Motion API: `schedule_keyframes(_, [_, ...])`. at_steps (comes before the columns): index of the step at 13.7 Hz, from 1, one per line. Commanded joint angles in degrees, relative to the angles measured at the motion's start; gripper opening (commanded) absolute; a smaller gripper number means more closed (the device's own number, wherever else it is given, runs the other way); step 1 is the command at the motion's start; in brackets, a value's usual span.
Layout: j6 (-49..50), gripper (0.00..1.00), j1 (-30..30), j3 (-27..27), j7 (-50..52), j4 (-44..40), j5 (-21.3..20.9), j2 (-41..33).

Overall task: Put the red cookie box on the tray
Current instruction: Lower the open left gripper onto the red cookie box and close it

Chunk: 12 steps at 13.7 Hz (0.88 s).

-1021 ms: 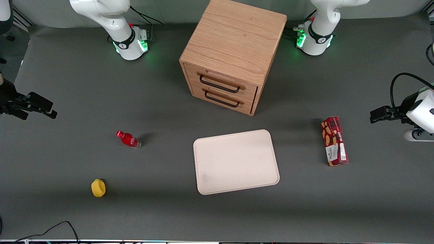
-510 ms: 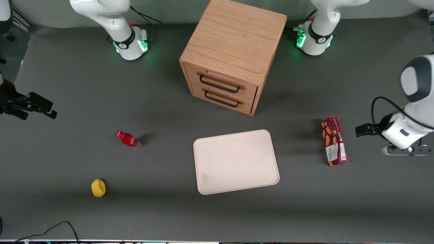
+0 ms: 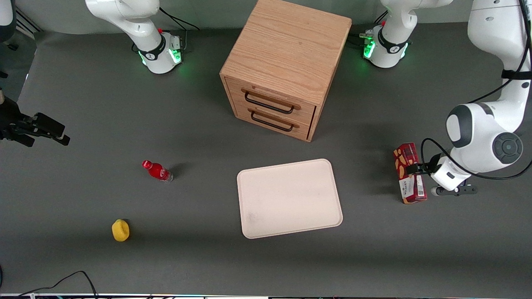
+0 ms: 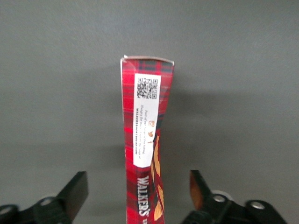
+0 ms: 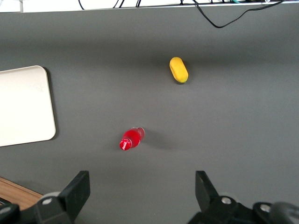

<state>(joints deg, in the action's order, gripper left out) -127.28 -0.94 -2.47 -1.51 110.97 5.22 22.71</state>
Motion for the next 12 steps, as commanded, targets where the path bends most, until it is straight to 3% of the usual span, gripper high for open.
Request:
schedule_keyframes(1, [-6.6,0.63,0.0,-0.3,0.3,4.6,0.7,-0.2])
schedule_keyframes(3, [-7.7,0.08,-0.3,-0.2,0.5,5.3,0.7,-0.2])
schedule_keyframes(4, [-7.5,0.00,-0.5,-0.2,0.4,5.2,0.7,-0.2])
schedule_keyframes(8, [-5.1,0.00,-1.4,0.2,0.6,2.7,0.7,-1.0])
schedule_keyframes(12, [14.2,0.00,-6.5,0.3,9.0,-14.1,1.4,0.7])
